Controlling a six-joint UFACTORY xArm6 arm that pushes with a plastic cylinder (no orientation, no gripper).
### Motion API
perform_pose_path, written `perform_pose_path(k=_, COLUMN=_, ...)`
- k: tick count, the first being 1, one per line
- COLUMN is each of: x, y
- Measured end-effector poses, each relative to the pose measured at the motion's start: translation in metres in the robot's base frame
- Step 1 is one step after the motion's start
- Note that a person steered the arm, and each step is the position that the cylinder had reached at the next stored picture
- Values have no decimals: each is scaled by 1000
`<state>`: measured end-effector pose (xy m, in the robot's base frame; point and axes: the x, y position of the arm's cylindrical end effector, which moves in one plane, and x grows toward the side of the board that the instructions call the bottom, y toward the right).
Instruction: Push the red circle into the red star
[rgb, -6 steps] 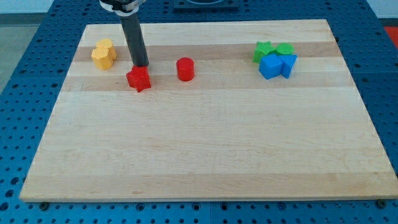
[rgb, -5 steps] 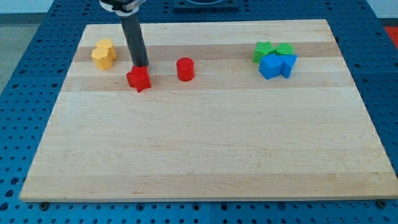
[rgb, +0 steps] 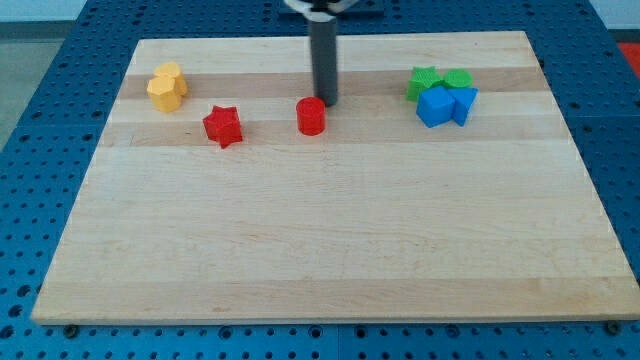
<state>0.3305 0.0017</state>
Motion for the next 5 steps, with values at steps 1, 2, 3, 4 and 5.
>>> perform_pose_path(k=1, x=25, y=17)
perform_pose_path(k=2, x=30, y=-47)
perform_pose_path(k=3, x=30, y=-91)
perform_pose_path(k=4, x=27, y=-84)
perform_pose_path(k=5, x=71, y=-83)
